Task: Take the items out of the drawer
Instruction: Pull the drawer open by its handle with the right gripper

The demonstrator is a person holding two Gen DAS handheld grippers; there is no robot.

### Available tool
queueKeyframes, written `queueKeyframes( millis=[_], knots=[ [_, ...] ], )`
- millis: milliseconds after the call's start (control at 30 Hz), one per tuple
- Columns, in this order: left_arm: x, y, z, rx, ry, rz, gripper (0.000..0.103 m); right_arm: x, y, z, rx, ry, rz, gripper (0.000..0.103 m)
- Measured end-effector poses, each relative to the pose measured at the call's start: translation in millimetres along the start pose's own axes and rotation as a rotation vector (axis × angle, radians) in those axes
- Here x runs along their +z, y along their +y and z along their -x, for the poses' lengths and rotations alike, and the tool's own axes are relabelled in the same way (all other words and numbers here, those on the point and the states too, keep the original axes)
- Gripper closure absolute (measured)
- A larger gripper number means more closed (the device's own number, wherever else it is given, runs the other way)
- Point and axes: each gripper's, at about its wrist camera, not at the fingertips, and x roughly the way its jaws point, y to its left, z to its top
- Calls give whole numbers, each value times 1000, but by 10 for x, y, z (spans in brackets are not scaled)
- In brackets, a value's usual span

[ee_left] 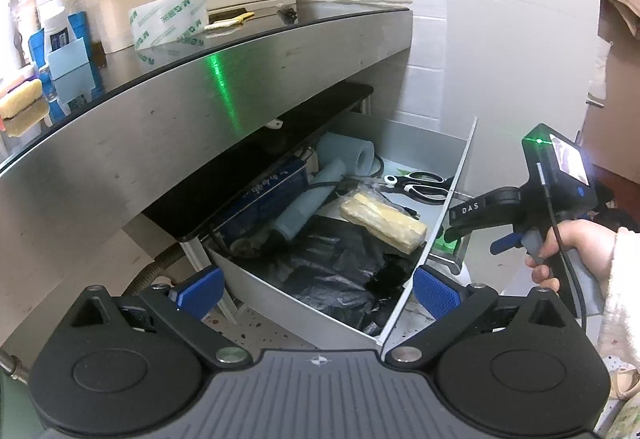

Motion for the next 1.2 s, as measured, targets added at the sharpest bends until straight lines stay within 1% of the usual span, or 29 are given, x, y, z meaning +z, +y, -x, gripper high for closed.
queueKeyframes(
  millis=[67,200,367,600,667,733,833,867,933,1200],
  knots=[
    [2,-5,-4,-6,2,-2,1,-16,-17,33,-1,-1,-2,29],
    [-4,-11,-13,-12,7,2,1,-157,-187,105,-1,-1,-4,29],
    [-9,8,-26,-14,15,6,1,-247,-225,207,-1,2,-4,29],
    [-14,0,-45,-18,23,5,1,-324,-274,334,-3,3,-14,29],
    [-14,-9,-43,-20,23,3,1,-290,-293,318,-4,5,-20,29],
    [-14,-16,-45,-23,24,1,1,-305,-309,400,-3,5,-22,29],
    [-22,-17,-53,-27,30,3,1,-320,-337,410,-3,8,-27,29],
    [-24,-13,-57,-30,33,2,1,-303,-452,249,-3,10,-27,29],
    [-27,-3,-53,-30,35,-1,1,-270,-520,181,-2,13,-26,29],
    [-47,53,-44,-19,41,1,1,-222,-531,124,-2,28,-17,29]
  ],
)
